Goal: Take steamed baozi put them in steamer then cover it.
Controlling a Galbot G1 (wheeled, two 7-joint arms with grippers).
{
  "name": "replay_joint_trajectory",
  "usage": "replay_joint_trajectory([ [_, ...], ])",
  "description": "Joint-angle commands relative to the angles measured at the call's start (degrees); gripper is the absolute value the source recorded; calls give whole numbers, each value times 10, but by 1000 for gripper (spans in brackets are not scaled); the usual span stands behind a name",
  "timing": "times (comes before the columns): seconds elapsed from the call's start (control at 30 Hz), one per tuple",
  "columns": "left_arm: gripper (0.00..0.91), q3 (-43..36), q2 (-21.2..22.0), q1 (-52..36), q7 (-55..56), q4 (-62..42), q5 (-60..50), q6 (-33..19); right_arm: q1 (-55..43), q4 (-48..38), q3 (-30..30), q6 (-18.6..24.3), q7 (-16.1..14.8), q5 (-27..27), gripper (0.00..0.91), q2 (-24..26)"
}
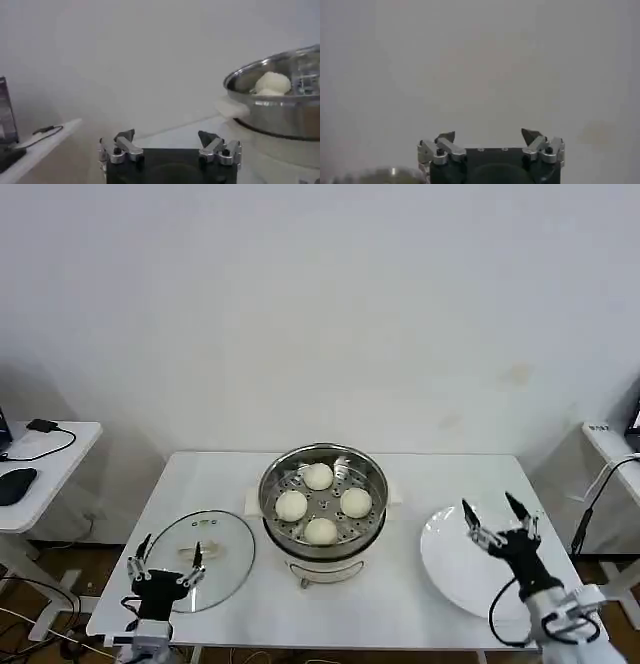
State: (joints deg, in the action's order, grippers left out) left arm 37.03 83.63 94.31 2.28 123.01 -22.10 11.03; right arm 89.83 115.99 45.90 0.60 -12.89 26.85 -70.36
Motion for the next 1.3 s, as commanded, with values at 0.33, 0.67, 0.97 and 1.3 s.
replay_joint_trajectory([
  [0.33, 907, -66, -89, -33, 62, -157, -519, 11, 12, 36, -11, -65, 79, -109, 907, -32],
  [0.67, 907, -97, -76, -98, 56, -247, -532, 13, 22, 31, -15, -54, 93, -134, 907, -37],
  [0.97, 907, -80, -88, -125, 43, -292, -526, -20, 18, 18, -12, -27, 91, -147, 907, -45],
  [1.3, 907, -74, -81, -172, 36, -308, -521, -23, 39, 19, -6, 0, 77, -158, 907, -60],
])
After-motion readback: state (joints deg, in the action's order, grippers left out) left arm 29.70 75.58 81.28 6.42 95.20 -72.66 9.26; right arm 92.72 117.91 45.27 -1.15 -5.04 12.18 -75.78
